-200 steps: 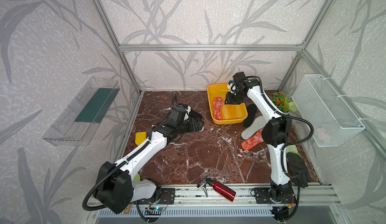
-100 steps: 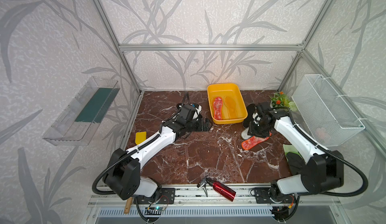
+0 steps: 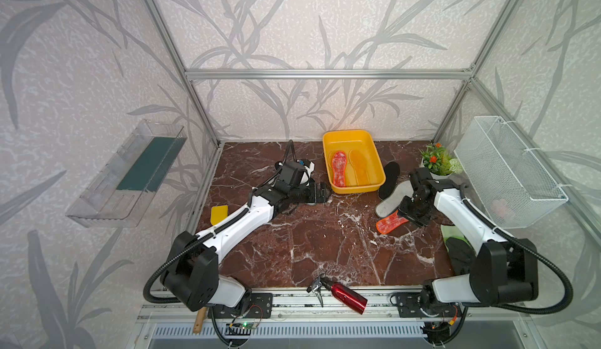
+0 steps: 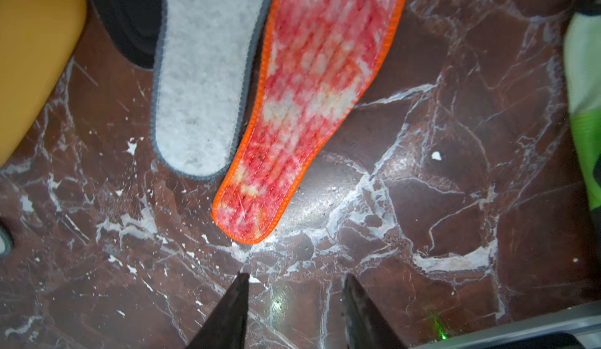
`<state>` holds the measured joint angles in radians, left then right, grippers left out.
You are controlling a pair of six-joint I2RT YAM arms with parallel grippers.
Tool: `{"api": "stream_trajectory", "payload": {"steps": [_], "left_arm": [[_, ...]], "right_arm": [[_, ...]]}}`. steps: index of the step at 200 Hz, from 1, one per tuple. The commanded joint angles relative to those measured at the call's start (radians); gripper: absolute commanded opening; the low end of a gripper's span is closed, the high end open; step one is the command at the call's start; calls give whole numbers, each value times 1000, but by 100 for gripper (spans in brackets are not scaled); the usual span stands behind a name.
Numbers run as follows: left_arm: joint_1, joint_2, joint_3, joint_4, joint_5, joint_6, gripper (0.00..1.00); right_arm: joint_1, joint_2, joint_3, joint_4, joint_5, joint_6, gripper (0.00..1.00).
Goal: Put the insoles into the storage box
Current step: Pick up the insole from the center of the board.
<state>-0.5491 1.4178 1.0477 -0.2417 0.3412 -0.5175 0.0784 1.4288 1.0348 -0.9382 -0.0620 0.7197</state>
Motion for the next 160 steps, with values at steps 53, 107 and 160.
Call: {"api": "stream_trajectory", "payload": {"steps": [53, 107, 160], "left_arm": [[1, -21, 2, -27, -21, 18, 99], [2, -30, -4, -45, -30, 25, 99], [3, -47, -11, -56, -48, 30, 99]], "right_arm": [[-32, 87, 3, 35, 64, 84, 47], [-56, 147, -7, 104, 53, 70, 45], [-106, 176, -30, 159, 47, 53, 45]]}}
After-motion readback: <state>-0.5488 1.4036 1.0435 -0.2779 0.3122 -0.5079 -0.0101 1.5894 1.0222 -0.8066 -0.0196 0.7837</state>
